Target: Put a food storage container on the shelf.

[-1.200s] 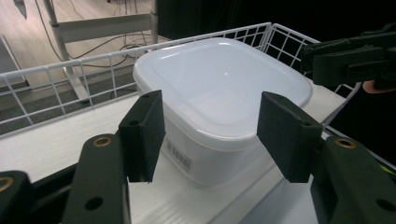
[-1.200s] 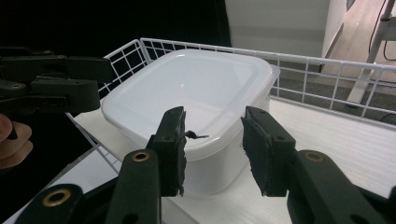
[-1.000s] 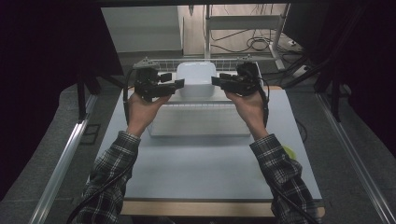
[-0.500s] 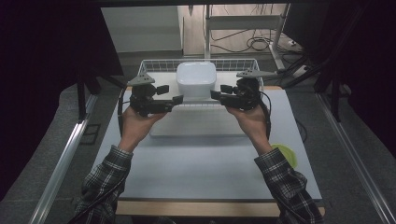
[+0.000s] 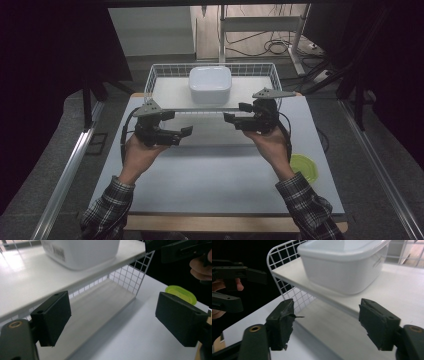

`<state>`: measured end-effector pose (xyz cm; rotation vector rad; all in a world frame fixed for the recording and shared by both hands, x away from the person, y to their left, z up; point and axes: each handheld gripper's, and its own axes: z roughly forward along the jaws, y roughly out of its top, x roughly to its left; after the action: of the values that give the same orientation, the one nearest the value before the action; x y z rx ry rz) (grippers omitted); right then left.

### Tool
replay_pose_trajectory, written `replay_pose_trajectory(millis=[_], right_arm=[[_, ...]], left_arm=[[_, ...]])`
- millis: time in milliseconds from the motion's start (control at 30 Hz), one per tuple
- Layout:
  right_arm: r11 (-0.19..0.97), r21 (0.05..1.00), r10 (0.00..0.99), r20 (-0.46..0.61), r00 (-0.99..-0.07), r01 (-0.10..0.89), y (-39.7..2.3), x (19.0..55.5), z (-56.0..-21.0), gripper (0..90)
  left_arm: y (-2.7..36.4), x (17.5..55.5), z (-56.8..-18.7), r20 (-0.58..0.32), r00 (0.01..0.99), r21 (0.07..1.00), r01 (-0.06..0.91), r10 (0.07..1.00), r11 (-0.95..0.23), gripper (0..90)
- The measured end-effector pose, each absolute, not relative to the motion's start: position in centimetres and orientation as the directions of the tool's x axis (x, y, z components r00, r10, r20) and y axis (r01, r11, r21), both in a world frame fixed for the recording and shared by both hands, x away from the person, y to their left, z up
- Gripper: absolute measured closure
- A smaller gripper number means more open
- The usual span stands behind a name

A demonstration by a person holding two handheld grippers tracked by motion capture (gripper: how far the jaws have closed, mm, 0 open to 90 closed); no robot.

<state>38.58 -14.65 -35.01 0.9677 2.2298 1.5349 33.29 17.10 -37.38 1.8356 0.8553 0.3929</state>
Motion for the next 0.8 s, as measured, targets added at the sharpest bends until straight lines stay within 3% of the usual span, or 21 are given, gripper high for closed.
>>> replay_pose_trajectory(millis=[467, 800], right_arm=[[0.267, 0.89, 0.644, 0.12, -0.755, 0.369, -15.7, 36.2, -38.2, 9.4], [0.329, 0.88, 0.627, 0.068, -0.776, 0.343, -16.9, 35.0, -40.5, 2.7]], left_arm=[[17.6, 30.4, -40.8, -0.077, 0.681, 0.895, 0.368, 0.728, -0.25, 4.8], [17.3, 29.4, -42.9, -0.022, 0.685, 0.889, 0.346, 0.728, -0.299, 3.2]])
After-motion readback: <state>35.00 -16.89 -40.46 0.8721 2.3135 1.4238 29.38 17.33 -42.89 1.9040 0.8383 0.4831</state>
